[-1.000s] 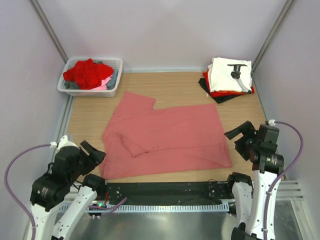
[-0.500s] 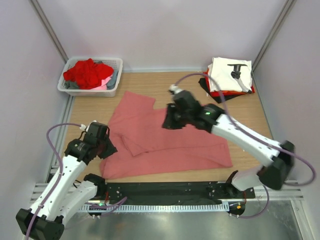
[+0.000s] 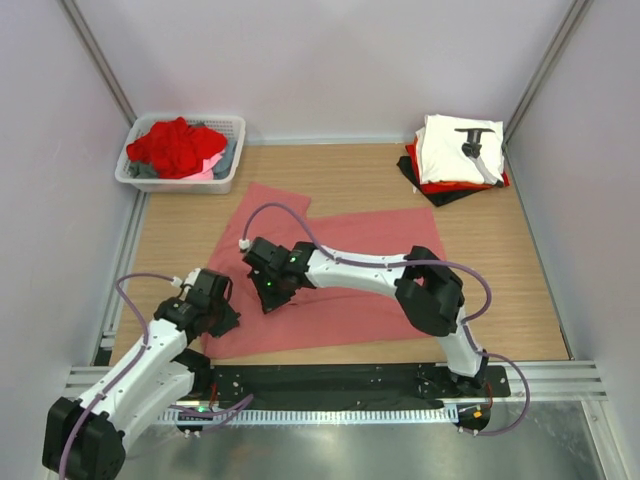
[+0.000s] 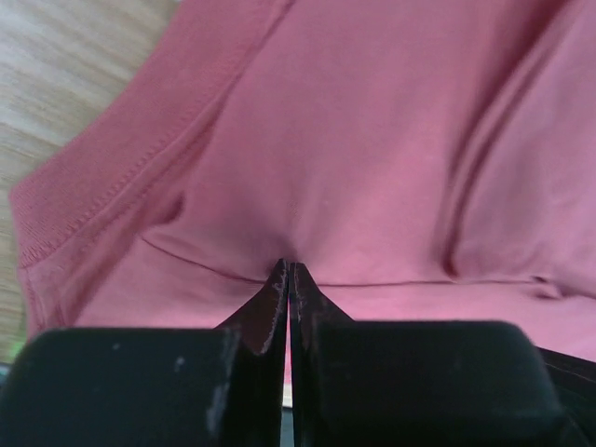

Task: Fold and stack the t-shirts
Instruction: Fold the tshirt

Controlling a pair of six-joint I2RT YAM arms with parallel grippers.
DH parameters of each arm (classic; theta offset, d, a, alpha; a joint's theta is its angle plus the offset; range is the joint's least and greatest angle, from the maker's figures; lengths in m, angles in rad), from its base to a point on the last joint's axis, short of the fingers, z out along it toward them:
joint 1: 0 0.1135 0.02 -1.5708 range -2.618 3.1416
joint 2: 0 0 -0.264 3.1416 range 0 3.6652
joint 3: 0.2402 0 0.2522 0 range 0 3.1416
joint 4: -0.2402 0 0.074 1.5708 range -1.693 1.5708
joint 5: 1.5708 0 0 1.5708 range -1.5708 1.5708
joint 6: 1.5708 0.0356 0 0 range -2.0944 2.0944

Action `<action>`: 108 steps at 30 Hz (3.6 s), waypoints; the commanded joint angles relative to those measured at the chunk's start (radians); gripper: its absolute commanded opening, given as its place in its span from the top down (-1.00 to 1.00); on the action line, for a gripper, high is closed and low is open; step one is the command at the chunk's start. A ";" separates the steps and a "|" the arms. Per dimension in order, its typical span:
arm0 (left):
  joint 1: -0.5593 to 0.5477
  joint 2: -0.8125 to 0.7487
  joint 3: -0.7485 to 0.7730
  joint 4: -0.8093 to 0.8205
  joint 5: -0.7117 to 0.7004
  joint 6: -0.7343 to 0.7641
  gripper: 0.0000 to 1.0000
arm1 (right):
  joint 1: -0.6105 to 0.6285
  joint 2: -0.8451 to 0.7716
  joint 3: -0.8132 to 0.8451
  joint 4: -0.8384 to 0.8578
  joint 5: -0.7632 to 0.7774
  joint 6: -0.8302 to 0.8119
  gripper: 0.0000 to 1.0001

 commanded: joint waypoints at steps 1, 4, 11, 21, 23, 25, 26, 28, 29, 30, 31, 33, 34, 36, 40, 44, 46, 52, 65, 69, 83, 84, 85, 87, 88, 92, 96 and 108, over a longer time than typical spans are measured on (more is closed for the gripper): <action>-0.003 0.002 -0.042 0.078 -0.041 -0.026 1.00 | 0.016 0.043 0.062 0.048 -0.045 -0.027 0.97; -0.006 -0.016 -0.058 0.078 -0.048 -0.027 1.00 | 0.014 0.087 0.068 0.074 -0.068 -0.040 0.97; -0.009 -0.018 -0.061 0.075 -0.067 -0.029 1.00 | 0.005 0.172 0.112 0.060 -0.062 -0.077 0.97; -0.014 -0.032 -0.061 0.060 -0.079 -0.041 1.00 | -0.164 0.148 0.105 -0.045 0.052 -0.205 0.97; -0.015 -0.033 -0.062 0.058 -0.081 -0.041 0.99 | -0.220 0.144 0.120 -0.055 0.064 -0.231 0.97; -0.018 -0.033 -0.061 0.057 -0.085 -0.044 1.00 | -0.269 0.138 0.154 -0.075 0.058 -0.253 0.97; -0.018 -0.032 -0.059 0.054 -0.087 -0.046 1.00 | -0.280 0.135 0.196 -0.084 0.055 -0.259 0.97; -0.020 -0.030 -0.058 0.051 -0.091 -0.049 1.00 | -0.300 0.128 0.246 -0.116 0.052 -0.270 0.97; -0.020 -0.026 -0.058 0.049 -0.091 -0.049 1.00 | -0.311 0.128 0.293 -0.130 0.050 -0.282 0.97; -0.020 -0.024 -0.055 0.049 -0.091 -0.049 1.00 | -0.316 0.126 0.313 -0.153 0.049 -0.288 0.97; -0.020 -0.023 -0.053 0.048 -0.094 -0.049 1.00 | -0.323 0.128 0.331 -0.162 0.050 -0.300 0.97; -0.020 -0.018 -0.053 0.047 -0.096 -0.049 1.00 | -0.332 0.134 0.381 -0.193 0.073 -0.305 0.97; -0.020 -0.017 -0.052 0.048 -0.096 -0.049 1.00 | -0.339 0.134 0.391 -0.202 0.075 -0.305 0.97; -0.021 -0.012 -0.043 0.041 -0.093 -0.046 0.99 | -0.358 0.122 0.396 -0.217 0.067 -0.299 0.92; -0.081 -0.004 0.071 0.003 -0.099 -0.047 0.61 | -0.359 0.019 0.265 -0.170 0.024 -0.249 0.72; -0.092 0.059 0.275 -0.098 -0.140 0.035 0.37 | -0.305 -0.162 -0.039 0.028 -0.063 -0.167 0.46; -0.092 0.103 0.358 -0.129 -0.136 0.083 0.37 | -0.270 -0.197 -0.140 0.057 -0.068 -0.120 0.38; -0.092 0.119 0.453 -0.159 -0.183 0.176 0.33 | -0.141 -0.235 -0.279 0.250 -0.108 0.004 0.33; -0.090 0.060 0.721 -0.439 -0.334 0.281 0.00 | -0.050 0.077 -0.107 0.315 -0.040 0.037 0.34; -0.090 0.066 0.755 -0.451 -0.374 0.309 -0.18 | 0.014 0.114 -0.119 0.292 0.024 0.052 0.34; -0.037 0.249 0.977 -0.423 -0.401 0.445 -0.36 | 0.070 0.073 -0.101 0.291 0.035 0.095 0.16; -0.032 0.264 0.997 -0.422 -0.403 0.453 -0.37 | 0.062 0.056 -0.093 0.274 0.041 0.086 0.08; -0.026 0.278 1.020 -0.420 -0.400 0.462 -0.37 | 0.050 0.016 -0.083 0.240 0.049 0.077 0.00; 0.005 0.324 1.094 -0.407 -0.389 0.494 -0.40 | 0.014 -0.035 -0.078 0.200 0.092 0.054 -0.20; 0.018 0.341 1.120 -0.396 -0.377 0.505 -0.41 | 0.002 -0.097 -0.085 0.151 0.111 0.046 -0.27; 0.093 0.462 1.226 -0.290 -0.251 0.586 -0.41 | -0.108 -0.312 -0.194 0.080 0.201 0.035 -0.55; 0.094 0.685 1.303 -0.195 -0.150 0.629 -0.33 | -0.228 -0.552 -0.314 0.047 0.191 0.019 -0.76; 0.097 1.479 1.988 -0.322 -0.098 0.700 -0.25 | -0.411 -0.974 -0.607 -0.135 0.311 0.012 -0.99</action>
